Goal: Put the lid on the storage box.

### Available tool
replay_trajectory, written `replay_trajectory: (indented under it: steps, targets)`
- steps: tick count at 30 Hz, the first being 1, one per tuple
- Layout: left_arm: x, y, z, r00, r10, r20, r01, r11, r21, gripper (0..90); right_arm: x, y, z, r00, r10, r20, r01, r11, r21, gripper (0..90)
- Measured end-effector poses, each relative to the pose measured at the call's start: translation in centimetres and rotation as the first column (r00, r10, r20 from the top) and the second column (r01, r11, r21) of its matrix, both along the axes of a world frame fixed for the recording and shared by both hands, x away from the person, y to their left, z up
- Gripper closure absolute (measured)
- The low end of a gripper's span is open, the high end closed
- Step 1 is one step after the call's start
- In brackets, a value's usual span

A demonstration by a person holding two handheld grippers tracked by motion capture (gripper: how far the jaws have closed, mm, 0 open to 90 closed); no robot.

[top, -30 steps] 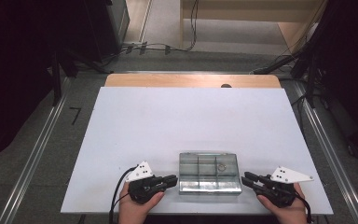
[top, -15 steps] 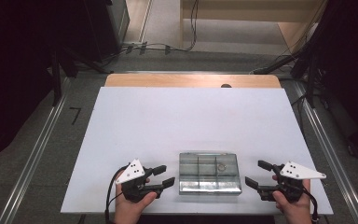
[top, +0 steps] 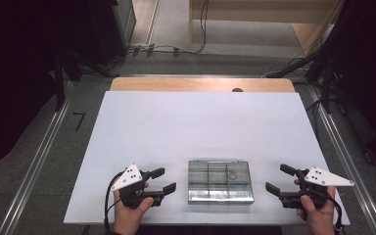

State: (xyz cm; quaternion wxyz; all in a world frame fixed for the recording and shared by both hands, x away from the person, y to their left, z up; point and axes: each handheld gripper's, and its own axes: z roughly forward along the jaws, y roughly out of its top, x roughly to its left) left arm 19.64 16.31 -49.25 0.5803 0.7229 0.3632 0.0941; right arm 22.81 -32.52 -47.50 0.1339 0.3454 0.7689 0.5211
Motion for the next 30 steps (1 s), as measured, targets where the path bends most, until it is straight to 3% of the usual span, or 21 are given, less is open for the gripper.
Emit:
replay_trajectory:
  steps: [11,21,30]
  targets:
    - [0.2,2.4,-0.1,0.9991,0.042,0.004,-0.042,0.9988,-0.023,21.7,0.3,-1.8,0.0,0.9992,-0.036,0.016,0.035,0.9993,0.013,8.4]
    - [0.1,4.9,0.1,0.9950,0.098,0.018,-0.098,0.9951,-0.016,15.3,0.7,-2.9,-0.2,0.9982,-0.058,0.016,0.058,0.9983,0.003,8.4]
    - [-0.1,7.3,0.1,0.9920,0.125,0.018,-0.124,0.9913,-0.044,9.7,1.0,-3.9,-0.4,0.9968,-0.079,0.013,0.078,0.9969,0.010,8.4]
